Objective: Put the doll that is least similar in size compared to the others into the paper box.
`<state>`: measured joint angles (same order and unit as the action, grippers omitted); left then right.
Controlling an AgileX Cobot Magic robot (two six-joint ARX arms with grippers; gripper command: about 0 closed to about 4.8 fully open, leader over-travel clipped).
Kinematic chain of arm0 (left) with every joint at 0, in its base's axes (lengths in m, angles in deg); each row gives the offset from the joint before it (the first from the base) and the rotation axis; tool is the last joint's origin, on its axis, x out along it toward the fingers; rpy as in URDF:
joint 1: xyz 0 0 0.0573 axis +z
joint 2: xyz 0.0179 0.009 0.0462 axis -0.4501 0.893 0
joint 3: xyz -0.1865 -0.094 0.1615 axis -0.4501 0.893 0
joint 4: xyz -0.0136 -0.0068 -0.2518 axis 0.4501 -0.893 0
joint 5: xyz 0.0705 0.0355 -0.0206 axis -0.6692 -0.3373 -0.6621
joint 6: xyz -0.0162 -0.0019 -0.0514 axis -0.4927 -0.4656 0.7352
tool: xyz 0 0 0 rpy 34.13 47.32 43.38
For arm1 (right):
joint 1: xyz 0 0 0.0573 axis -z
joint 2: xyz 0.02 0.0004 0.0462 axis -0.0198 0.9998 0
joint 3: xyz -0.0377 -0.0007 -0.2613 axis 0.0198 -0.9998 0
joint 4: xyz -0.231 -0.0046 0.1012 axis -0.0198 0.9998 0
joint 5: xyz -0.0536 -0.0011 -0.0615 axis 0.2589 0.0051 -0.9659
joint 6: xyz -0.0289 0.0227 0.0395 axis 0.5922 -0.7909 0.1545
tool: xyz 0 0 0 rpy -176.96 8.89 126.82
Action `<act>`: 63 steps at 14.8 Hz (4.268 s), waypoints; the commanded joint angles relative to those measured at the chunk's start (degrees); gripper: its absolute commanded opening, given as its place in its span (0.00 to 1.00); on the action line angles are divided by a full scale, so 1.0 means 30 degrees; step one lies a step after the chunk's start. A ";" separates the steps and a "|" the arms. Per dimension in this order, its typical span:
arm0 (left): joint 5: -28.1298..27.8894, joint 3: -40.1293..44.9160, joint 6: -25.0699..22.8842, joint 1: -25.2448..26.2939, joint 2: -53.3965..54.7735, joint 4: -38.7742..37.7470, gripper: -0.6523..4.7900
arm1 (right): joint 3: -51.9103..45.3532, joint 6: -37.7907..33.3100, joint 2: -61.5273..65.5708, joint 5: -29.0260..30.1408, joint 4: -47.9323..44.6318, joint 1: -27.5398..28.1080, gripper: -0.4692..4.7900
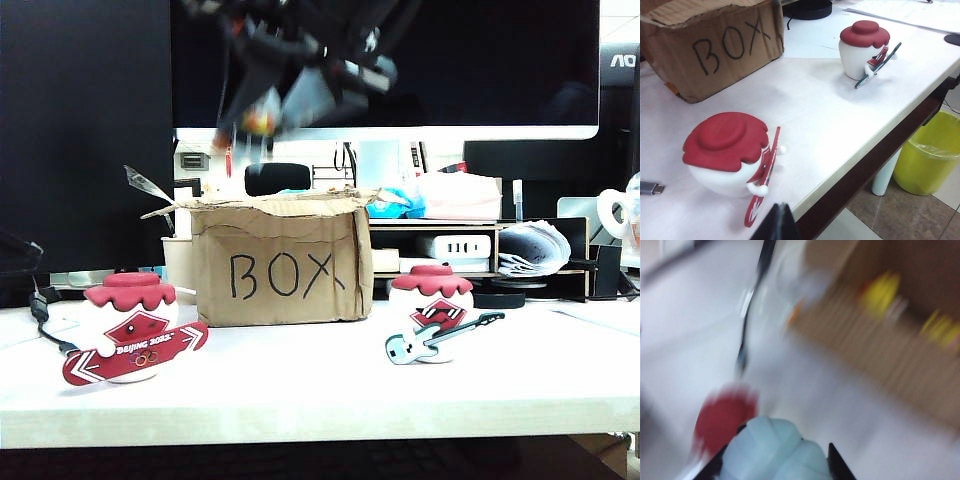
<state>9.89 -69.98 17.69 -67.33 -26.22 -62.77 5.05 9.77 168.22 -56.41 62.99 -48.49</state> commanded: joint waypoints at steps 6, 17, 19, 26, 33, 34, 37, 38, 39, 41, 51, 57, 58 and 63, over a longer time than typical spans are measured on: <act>0.0015 -0.0015 -0.0007 0.0095 0.0022 0.0102 0.11 | 0.5843 0.0933 0.4670 0.2208 -0.3504 0.4320 0.09; 0.0015 -0.0015 -0.0015 0.0095 0.0015 0.0102 0.11 | 1.0710 0.1741 0.7912 0.1858 0.2164 0.4452 0.71; 0.0015 -0.0015 -0.0007 0.0095 0.0007 0.0102 0.11 | 1.0710 0.1734 0.7337 0.1851 0.2973 0.4444 0.09; 0.0022 -0.0015 -0.0015 0.0117 -0.0379 0.0102 0.11 | 0.9224 0.2871 0.1982 -0.1763 0.9428 0.2346 0.09; 0.0015 -0.0015 -0.0007 0.5632 -0.2120 0.0080 0.11 | -0.1151 -0.2120 -0.8553 -0.8335 0.8051 -0.3927 0.09; 0.0000 -0.0015 -0.0007 0.6331 -0.2433 0.0080 0.11 | -0.2120 -0.2994 -1.0091 -0.9493 0.8153 -0.4823 0.09; 0.0007 -0.0022 -0.0007 0.7424 -0.3541 0.0058 0.11 | -0.3570 -0.5260 -1.3865 -1.2072 0.9683 -0.7235 0.09; 0.0015 -0.0022 -0.0007 0.7490 -0.3774 0.0153 0.11 | -0.3810 -0.5260 -1.5271 -1.1861 1.0236 -0.7679 0.09; 0.0044 -0.0022 -0.0007 0.7490 -0.3774 0.0087 0.11 | -0.3810 -0.5260 -1.5832 -1.1890 1.0469 -0.7672 0.09; 0.0015 -0.0022 -0.0007 0.7533 -0.3774 0.0044 0.11 | -0.3810 -0.5260 -1.7180 -1.1803 1.0695 -0.7672 0.09; 0.0736 -0.0015 -0.0015 1.6043 -0.3774 0.0022 0.11 | -0.3810 -0.5195 -1.9883 -1.1934 1.1562 -0.7672 0.09; 0.0911 -0.0015 -0.0007 1.5191 -0.3774 0.0015 0.11 | -0.3810 -0.5195 -1.9883 -1.1941 1.1555 -0.7672 0.09; 0.0933 -0.0015 -0.0007 1.5249 -0.3774 0.0022 0.11 | -0.3810 -0.5195 -1.9883 -1.1934 1.1555 -0.7672 0.09; 0.0874 -0.0015 -0.0007 1.5329 -0.3774 0.0015 0.11 | -0.3810 -0.5195 -1.9883 -1.1934 1.1555 -0.7657 0.09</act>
<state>12.53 -69.98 17.69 -21.41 -37.54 -62.84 -6.64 -5.79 108.53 -92.00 98.29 -71.48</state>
